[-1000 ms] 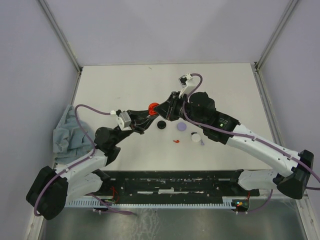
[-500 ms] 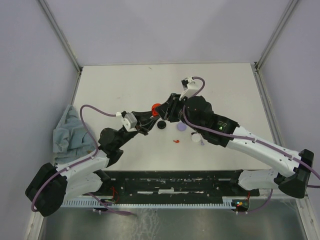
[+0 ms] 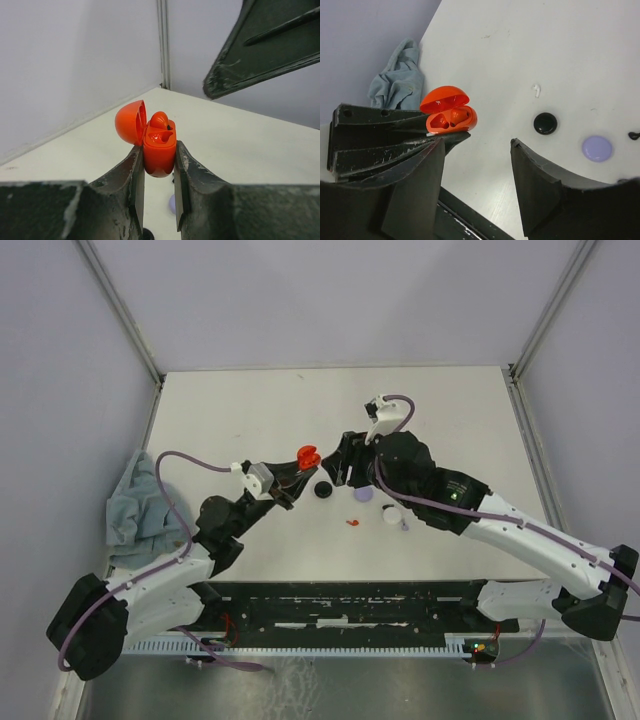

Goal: Insert the wireless bluetooth earbuds into the charging case
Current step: Place the earbud in the charging case, then pick up the earbud from the center of the board.

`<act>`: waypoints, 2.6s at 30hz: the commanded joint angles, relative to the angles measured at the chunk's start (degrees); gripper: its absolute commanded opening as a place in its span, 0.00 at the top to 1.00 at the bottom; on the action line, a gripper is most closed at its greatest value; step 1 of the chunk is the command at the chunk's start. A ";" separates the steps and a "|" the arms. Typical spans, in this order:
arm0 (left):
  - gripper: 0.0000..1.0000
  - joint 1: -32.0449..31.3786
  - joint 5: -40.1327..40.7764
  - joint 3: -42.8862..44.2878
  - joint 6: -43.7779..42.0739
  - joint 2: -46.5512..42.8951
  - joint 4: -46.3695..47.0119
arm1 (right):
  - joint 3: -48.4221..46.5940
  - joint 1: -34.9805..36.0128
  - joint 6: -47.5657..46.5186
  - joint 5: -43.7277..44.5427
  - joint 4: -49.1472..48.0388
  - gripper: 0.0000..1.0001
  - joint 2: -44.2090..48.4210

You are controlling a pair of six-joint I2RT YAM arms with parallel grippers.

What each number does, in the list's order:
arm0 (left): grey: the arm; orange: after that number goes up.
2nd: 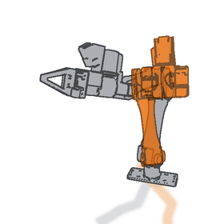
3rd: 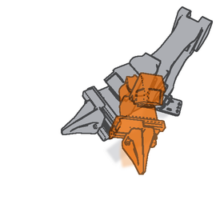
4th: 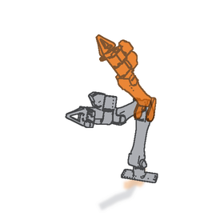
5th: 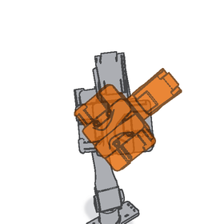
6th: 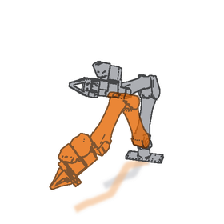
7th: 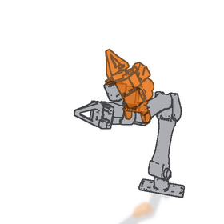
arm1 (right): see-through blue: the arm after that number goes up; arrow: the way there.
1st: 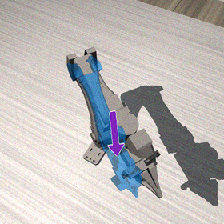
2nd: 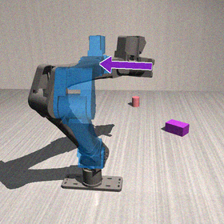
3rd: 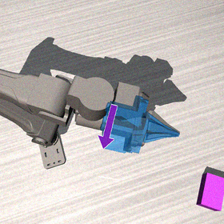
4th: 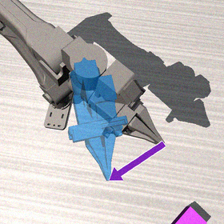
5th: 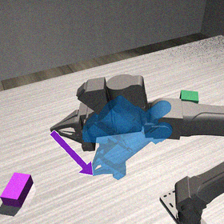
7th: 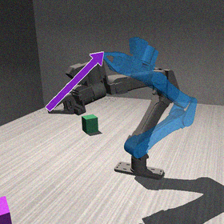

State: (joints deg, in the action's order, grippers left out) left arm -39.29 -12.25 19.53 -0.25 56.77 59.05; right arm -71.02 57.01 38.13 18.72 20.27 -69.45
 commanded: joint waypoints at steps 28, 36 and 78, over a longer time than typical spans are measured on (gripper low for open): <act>0.97 9.47 4.79 3.69 2.51 -22.90 -50.06 | 10.00 -4.72 -3.80 -3.11 12.74 0.39 -17.19; 0.97 9.46 4.18 2.69 3.68 -22.91 -47.12 | 10.02 -4.63 -4.81 -2.20 11.74 0.40 -25.05; 0.97 10.18 5.09 2.36 3.77 -23.20 -45.79 | 0.87 -6.73 -9.93 5.66 20.36 0.41 -36.89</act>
State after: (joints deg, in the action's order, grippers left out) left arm -29.58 -6.57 20.21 4.91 33.91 9.39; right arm -67.40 50.78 28.21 22.55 41.19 -105.12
